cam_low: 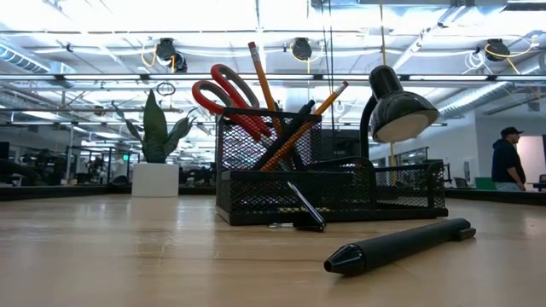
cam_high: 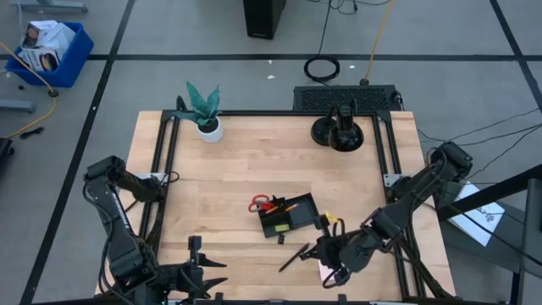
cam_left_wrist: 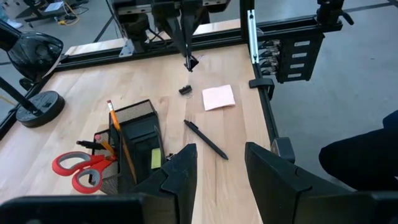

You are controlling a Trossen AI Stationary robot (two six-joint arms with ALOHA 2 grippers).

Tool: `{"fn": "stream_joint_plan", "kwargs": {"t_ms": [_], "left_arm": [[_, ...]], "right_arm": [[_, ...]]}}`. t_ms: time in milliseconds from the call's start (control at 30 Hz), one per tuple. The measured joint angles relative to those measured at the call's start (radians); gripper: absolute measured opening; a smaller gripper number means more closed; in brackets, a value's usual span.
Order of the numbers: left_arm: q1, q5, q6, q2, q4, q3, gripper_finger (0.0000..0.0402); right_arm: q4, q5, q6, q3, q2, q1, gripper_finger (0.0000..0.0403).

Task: Pick and place office supplies into organizer
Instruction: Put the middle black binder clip into the black desk organizer

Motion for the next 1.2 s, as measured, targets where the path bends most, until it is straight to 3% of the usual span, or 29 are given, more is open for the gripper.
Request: {"fn": "stream_joint_plan", "kwargs": {"t_ms": [633, 1033, 1200], "left_arm": [[0.000, 0.000, 0.053, 0.000, -0.008, 0.000, 0.0141], [0.000, -0.002, 0.048, 0.000, -0.031, 0.000, 0.0141], [0.000, -0.002, 0.043, 0.000, -0.031, 0.000, 0.0141]], "right_arm": [[0.150, -0.011, -0.165, 0.000, 0.001, -0.085, 0.0000], [0.250, -0.214, -0.172, -0.001, 0.131, -0.198, 0.0000], [0.265, -0.245, -0.175, -0.001, 0.196, -0.236, 0.0000]]}}
